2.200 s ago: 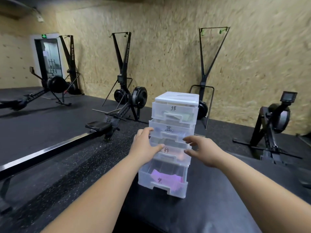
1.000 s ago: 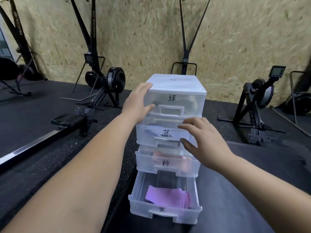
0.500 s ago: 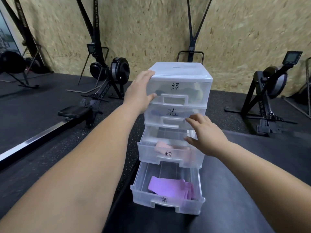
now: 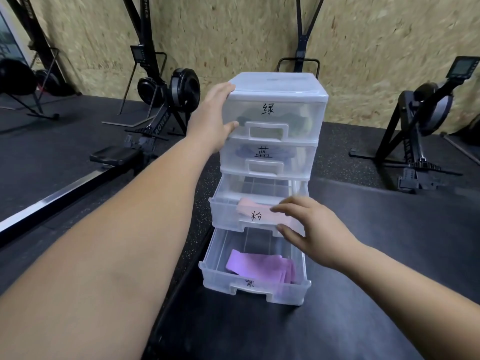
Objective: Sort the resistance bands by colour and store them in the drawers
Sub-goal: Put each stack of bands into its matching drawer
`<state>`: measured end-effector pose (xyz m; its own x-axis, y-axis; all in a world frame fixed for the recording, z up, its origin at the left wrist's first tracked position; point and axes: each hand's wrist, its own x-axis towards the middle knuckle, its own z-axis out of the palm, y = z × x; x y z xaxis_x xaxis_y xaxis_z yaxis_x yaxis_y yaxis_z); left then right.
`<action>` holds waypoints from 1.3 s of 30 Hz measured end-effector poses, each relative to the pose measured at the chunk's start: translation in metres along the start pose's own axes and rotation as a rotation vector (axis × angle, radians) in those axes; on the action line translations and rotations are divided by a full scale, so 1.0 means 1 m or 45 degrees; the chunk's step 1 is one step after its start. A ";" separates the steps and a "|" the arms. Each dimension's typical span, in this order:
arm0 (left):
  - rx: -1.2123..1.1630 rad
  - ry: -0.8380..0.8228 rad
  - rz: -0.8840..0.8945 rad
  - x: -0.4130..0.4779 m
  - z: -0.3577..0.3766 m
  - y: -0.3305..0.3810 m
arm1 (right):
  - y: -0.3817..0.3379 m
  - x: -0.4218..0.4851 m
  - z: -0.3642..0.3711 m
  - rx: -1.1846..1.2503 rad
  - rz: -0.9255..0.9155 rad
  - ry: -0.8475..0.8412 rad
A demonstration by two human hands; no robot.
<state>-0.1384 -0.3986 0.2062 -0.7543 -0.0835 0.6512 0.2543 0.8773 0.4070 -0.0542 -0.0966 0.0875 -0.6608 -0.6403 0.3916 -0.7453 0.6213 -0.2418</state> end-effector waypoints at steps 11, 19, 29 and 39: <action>0.022 0.029 0.013 -0.005 0.003 0.005 | 0.031 0.019 0.037 -0.229 0.134 -0.103; 0.000 0.067 0.010 -0.005 0.010 0.004 | 0.058 0.044 0.042 -0.271 0.179 -0.243; 0.017 0.056 -0.039 -0.013 0.009 0.012 | -0.008 -0.044 0.025 0.298 0.068 -0.396; 0.018 0.054 -0.054 -0.016 0.005 0.017 | -0.027 -0.087 0.054 -0.111 -0.001 -0.607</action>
<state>-0.1250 -0.3804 0.1999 -0.7379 -0.1403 0.6602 0.2139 0.8791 0.4260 0.0186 -0.0822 0.0116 -0.6425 -0.7636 -0.0640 -0.7489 0.6435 -0.1585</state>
